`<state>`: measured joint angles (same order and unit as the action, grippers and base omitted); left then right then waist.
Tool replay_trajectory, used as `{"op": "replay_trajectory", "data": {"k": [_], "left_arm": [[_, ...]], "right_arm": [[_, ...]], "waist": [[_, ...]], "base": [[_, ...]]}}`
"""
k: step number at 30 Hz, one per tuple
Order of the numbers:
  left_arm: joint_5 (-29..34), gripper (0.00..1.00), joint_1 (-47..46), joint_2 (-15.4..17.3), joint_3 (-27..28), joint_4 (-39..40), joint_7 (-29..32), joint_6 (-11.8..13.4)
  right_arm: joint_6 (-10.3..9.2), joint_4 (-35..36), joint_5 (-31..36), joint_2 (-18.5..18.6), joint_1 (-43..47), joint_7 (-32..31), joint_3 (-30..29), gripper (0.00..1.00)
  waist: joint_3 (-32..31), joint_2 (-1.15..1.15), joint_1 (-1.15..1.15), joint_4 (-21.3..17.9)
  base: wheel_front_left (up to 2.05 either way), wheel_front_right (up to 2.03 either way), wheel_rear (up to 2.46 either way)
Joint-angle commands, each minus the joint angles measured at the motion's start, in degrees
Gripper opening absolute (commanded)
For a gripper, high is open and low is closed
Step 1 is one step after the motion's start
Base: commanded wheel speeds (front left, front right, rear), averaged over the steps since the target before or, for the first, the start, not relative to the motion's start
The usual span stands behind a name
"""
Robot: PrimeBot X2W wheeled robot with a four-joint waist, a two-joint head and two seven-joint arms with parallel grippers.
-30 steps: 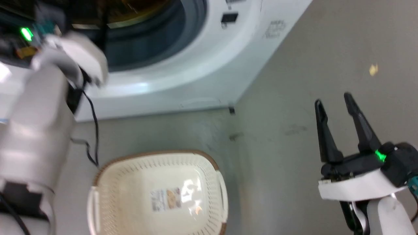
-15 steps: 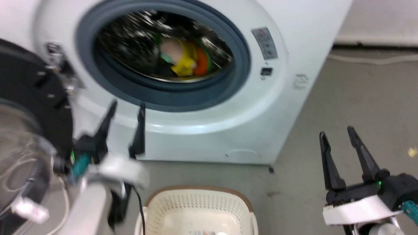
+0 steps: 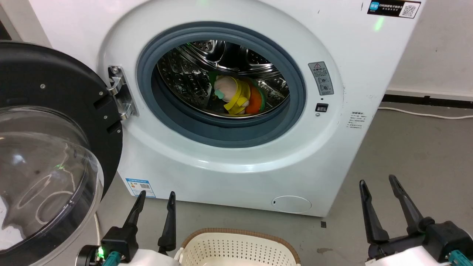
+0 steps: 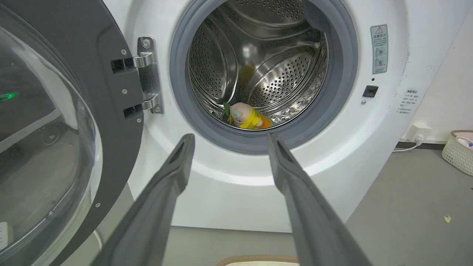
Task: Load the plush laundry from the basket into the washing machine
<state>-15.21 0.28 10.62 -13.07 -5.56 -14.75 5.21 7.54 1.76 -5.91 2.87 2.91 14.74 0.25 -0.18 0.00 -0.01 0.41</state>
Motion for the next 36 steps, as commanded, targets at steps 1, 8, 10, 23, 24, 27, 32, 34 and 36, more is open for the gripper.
{"op": "replay_trajectory", "data": {"k": [1,8,10,23,24,27,32,34,36], "left_arm": [[0.57,1.0,0.65,-0.52,0.19,-0.32,-0.24,0.01],[2.94,1.0,0.41,-1.0,0.76,-1.83,-0.25,0.15],[2.49,0.0,0.03,-0.88,0.69,-1.8,0.11,0.14],[3.41,0.0,0.01,-1.4,1.64,-1.25,1.2,-0.26],[3.52,0.0,0.01,-1.45,1.74,-1.19,1.32,-0.3],[3.82,0.0,0.0,-1.62,2.03,-1.01,1.67,-0.43],[4.33,0.0,-0.01,-1.89,2.53,-0.72,2.26,-0.65],[4.54,0.0,-0.02,-2.0,2.72,-0.6,2.49,-0.73],[4.74,0.0,-0.02,-2.11,2.92,-0.48,2.73,-0.82]], "right_arm": [[-0.05,-0.43,-0.54,0.0,1.11,0.26,-0.08,1.0],[-0.05,-1.18,-1.24,0.0,2.23,0.26,-0.79,1.0],[0.0,-1.1,-1.13,0.0,1.5,-0.03,-0.7,0.0],[0.0,-1.15,-0.6,0.0,1.16,-1.14,-0.62,0.0],[0.0,-1.15,-0.54,0.0,1.13,-1.26,-0.61,0.0],[-0.01,-1.17,-0.38,0.0,1.02,-1.61,-0.61,0.0],[-0.01,-1.2,-0.09,0.0,0.84,-2.2,-0.59,0.0],[-0.01,-1.21,0.02,0.0,0.77,-2.44,-0.58,0.0],[-0.01,-1.22,0.13,0.0,0.7,-2.67,-0.58,0.0]], "waist": [[-0.02,0.0,0.01,-0.14],[0.09,0.0,0.01,-0.18],[0.08,0.0,0.01,-0.18],[0.08,0.0,0.01,-0.19],[0.08,0.0,0.01,-0.19],[0.08,0.0,0.01,-0.2],[0.09,0.0,0.01,-0.21],[0.09,0.0,0.01,-0.21],[0.09,0.0,0.01,-0.22]], "base": [[0.0,0.0,0.0],[0.0,0.0,0.0],[0.0,0.0,0.0],[0.0,0.0,0.0],[0.0,0.0,0.0],[0.0,0.0,0.0],[0.0,0.0,0.0],[0.0,0.0,0.0],[0.0,0.0,0.0]]}}
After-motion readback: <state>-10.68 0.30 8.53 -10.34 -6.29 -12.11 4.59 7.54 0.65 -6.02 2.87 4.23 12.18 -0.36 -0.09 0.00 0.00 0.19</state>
